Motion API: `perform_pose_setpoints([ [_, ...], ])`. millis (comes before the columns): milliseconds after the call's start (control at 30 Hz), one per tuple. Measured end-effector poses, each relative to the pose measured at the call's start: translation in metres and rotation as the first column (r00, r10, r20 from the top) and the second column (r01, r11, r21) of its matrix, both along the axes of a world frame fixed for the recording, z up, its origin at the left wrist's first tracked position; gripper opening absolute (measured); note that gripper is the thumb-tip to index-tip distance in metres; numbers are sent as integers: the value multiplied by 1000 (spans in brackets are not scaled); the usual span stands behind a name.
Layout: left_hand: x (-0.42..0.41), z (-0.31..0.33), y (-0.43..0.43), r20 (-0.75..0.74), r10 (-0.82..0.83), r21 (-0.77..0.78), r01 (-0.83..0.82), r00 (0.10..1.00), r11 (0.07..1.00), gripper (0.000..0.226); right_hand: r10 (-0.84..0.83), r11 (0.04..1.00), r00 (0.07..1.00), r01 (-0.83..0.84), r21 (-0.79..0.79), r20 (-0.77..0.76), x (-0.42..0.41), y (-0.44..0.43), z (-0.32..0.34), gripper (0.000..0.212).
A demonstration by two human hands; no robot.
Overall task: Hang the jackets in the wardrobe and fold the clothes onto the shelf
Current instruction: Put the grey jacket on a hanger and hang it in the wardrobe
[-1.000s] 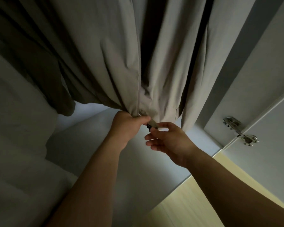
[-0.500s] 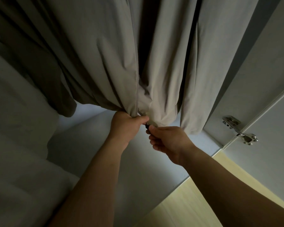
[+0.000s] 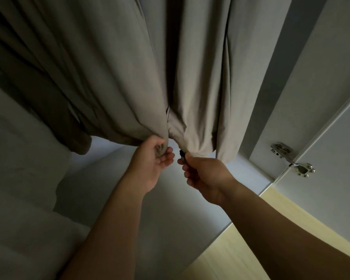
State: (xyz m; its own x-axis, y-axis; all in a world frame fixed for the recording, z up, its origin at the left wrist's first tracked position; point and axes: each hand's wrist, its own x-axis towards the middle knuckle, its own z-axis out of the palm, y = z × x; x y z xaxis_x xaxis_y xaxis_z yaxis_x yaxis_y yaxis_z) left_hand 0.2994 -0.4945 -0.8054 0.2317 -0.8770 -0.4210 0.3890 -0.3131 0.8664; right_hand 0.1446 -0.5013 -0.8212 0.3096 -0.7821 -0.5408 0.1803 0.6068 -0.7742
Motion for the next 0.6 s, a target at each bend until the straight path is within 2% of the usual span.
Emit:
perform_pose_setpoints([
  [67,3,2,0,6,14,-24,-14,1000,1000,17,-9,1000,1000,9,8,18,-3,-3,2,24],
  [133,4,3,1,99,25,-34,-22,995,999,14,-27,1000,999,27,13,23,-6,-5,4,26],
  [267,7,-5,3,459,40,-45,-22,888,999,28,-44,997,997,40,65,62,-9,-8,6,21],
  [333,6,-8,3,438,56,-68,-29,897,997,39,-38,993,998,32,112,52,-10,-7,5,23],
  [400,4,-8,2,365,90,-84,-63,927,994,28,-6,991,1000,4,136,15,-10,-5,2,23],
  [467,3,-9,1,370,102,-98,-71,923,993,17,37,991,998,-30,130,-49,-10,-1,0,20],
  [533,3,-13,1,384,103,-104,-68,918,992,16,104,993,975,-90,83,-195,-8,2,-1,16],
  [600,3,-14,1,374,108,-103,-75,921,992,15,173,984,912,-179,20,-372,-6,3,-3,20],
])
